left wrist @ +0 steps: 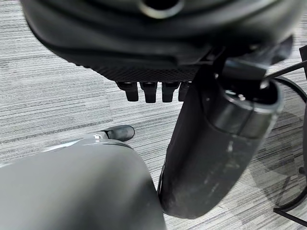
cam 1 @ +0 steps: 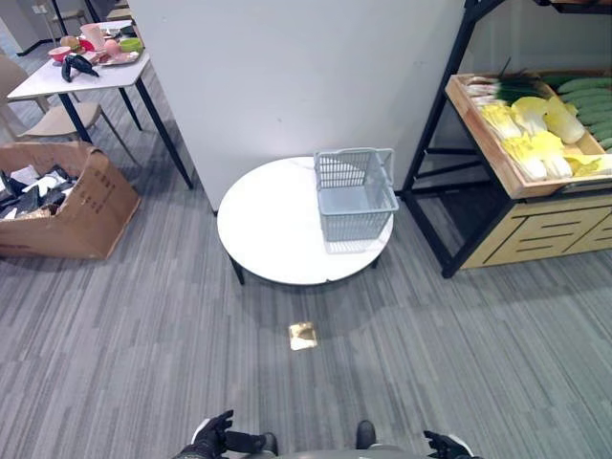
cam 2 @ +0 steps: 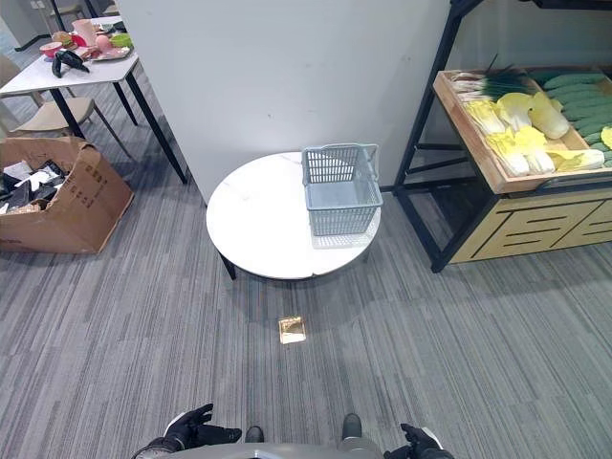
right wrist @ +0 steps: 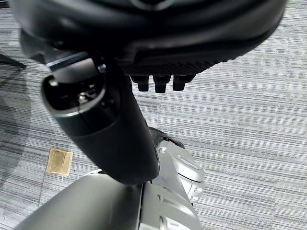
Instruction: Get the vegetables into the basket
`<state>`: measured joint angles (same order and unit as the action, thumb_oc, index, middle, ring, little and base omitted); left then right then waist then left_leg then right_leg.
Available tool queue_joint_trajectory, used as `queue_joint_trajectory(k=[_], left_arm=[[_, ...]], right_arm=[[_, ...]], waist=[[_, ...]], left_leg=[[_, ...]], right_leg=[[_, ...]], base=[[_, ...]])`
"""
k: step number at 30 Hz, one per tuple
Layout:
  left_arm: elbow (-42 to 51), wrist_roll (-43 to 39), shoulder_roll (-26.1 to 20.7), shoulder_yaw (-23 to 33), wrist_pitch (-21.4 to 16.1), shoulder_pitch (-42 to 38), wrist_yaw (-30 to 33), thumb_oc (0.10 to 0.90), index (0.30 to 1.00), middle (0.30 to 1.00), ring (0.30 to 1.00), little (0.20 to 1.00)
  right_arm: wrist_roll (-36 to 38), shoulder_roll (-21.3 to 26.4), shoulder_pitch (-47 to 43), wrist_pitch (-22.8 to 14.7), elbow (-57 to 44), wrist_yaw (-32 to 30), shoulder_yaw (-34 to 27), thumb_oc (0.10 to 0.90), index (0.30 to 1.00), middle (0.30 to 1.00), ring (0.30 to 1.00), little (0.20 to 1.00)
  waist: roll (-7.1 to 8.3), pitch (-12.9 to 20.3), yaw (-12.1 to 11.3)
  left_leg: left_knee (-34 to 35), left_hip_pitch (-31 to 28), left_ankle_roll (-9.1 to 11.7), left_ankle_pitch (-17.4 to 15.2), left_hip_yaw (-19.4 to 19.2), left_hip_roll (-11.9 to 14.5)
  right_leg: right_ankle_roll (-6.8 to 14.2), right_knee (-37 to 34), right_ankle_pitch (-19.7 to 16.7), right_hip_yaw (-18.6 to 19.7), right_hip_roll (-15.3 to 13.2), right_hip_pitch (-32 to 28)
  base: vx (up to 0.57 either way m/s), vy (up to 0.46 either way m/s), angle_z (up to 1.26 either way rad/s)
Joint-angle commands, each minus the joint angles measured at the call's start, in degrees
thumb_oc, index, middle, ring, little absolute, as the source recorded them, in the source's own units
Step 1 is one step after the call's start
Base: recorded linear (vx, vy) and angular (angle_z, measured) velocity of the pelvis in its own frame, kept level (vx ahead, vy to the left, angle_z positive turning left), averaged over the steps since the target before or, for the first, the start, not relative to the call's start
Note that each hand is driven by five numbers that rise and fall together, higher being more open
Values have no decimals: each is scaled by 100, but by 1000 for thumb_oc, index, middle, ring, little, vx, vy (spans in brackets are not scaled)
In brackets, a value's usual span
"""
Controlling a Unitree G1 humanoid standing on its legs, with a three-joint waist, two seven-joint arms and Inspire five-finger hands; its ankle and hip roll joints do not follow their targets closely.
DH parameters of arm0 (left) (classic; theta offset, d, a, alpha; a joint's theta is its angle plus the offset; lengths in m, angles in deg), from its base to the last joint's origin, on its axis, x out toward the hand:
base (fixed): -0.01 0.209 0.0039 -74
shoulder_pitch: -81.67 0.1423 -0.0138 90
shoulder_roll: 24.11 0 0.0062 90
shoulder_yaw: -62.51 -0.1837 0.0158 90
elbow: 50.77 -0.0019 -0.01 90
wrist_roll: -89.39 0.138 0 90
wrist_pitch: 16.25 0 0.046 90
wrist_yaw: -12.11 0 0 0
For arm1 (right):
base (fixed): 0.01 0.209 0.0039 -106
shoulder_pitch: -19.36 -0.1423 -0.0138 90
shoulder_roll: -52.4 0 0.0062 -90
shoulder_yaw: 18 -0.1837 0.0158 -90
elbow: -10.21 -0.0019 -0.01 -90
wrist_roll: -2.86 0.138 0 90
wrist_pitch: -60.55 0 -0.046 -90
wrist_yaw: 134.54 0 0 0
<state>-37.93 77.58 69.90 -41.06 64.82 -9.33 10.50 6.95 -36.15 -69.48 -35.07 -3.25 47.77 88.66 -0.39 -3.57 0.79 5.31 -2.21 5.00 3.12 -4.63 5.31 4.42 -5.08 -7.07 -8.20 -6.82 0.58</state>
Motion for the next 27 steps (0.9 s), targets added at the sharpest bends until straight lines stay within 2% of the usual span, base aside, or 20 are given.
queue_joint_trajectory(k=[1,27], left_arm=[[-274,252,139,-137,15,-87,-85,900,1000,1000,1000,1000],[-345,237,211,-110,39,-70,-11,900,1000,1000,1000,1000]], right_arm=[[-174,-312,-357,-88,102,122,217,900,1000,1000,1000,1000],[3,-290,-309,-82,164,103,93,900,1000,1000,1000,1000]], waist=[[296,-256,-41],[224,-221,33]], left_leg=[[-31,-24,-238,-99,-1,-121],[-31,-234,-167,-136,-74,-8]], right_leg=[[384,62,61,185,-393,-317],[331,76,147,286,-282,-396]], base=[[44,3,-1],[12,-4,-3]])
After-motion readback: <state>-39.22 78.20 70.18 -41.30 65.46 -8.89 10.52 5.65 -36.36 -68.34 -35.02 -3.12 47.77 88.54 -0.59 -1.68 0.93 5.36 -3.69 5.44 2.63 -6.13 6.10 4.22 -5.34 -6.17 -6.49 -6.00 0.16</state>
